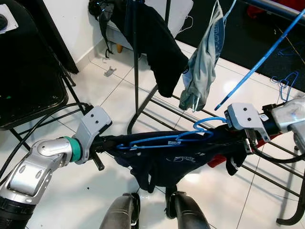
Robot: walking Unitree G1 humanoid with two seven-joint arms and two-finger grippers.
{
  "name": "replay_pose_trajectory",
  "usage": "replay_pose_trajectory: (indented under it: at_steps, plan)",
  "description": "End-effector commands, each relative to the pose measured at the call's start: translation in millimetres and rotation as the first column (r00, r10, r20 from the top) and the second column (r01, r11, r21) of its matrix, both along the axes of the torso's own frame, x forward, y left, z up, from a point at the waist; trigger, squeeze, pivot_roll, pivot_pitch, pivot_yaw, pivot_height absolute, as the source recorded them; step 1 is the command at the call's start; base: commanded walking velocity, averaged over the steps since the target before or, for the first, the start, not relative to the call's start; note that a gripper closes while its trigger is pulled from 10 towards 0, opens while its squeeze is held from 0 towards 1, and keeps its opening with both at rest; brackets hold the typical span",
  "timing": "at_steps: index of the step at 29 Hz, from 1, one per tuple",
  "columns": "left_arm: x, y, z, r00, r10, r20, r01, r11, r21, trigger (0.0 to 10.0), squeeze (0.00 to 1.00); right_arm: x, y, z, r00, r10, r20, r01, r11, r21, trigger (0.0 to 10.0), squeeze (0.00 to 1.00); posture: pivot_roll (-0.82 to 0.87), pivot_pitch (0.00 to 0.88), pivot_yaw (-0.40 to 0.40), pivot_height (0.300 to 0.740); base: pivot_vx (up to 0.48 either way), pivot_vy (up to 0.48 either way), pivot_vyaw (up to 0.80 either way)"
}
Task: Hang hanger
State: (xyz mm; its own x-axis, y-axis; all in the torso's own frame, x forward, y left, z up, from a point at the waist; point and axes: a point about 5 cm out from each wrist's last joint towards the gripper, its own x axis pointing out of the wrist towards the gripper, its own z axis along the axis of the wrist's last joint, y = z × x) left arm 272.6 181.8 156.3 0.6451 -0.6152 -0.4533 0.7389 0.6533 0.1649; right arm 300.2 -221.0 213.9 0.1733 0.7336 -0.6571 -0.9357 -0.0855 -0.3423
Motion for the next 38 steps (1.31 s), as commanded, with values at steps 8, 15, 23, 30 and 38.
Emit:
replay_pose_trajectory:
  at_steps: [8, 15, 23, 30, 38]
  plan:
    - [-0.6, 13.3, 4.0, 0.999, 0.049, -0.009, -0.049, 0.999, 0.016, 10.0, 0.00, -2.9, -12.7, -7.3, 1.000, -0.011, -0.017, 0.009, 0.995, -0.103, 0.0, 0.00, -0.06, 0.209, 0.094, 0.740, 0.000, 0.000, 0.00]
    - [-2.1, 9.9, 13.6, 0.999, 0.033, -0.005, -0.033, 0.999, -0.036, 10.0, 0.00, -1.0, -13.4, -12.3, 1.000, -0.016, -0.023, 0.012, 0.991, -0.136, 0.0, 0.00, -0.05, 0.212, 0.093, 0.740, 0.000, 0.000, 0.00]
    - [-9.8, -3.6, 25.2, 0.999, -0.046, -0.017, 0.044, 0.992, -0.120, 10.0, 0.00, 7.0, -11.2, -18.2, 0.999, -0.044, -0.016, 0.041, 0.985, -0.166, 0.0, 0.00, -0.05, 0.215, 0.094, 0.740, 0.000, 0.000, 0.00]
    - [-7.4, -26.7, 28.9, 0.997, -0.067, -0.022, 0.062, 0.979, -0.194, 10.0, 0.00, 19.5, 6.5, -20.8, 0.997, -0.072, -0.015, 0.071, 0.994, -0.080, 0.0, 0.00, -0.05, 0.216, 0.094, 0.740, 0.000, 0.000, 0.00]
    - [-1.8, -53.2, 31.7, 0.998, -0.035, -0.047, 0.020, 0.954, -0.298, 10.0, 0.00, 33.2, 36.0, -21.0, 0.993, -0.104, -0.060, 0.109, 0.991, 0.083, 0.0, 0.00, -0.06, 0.217, 0.094, 0.740, 0.000, 0.000, 0.00]
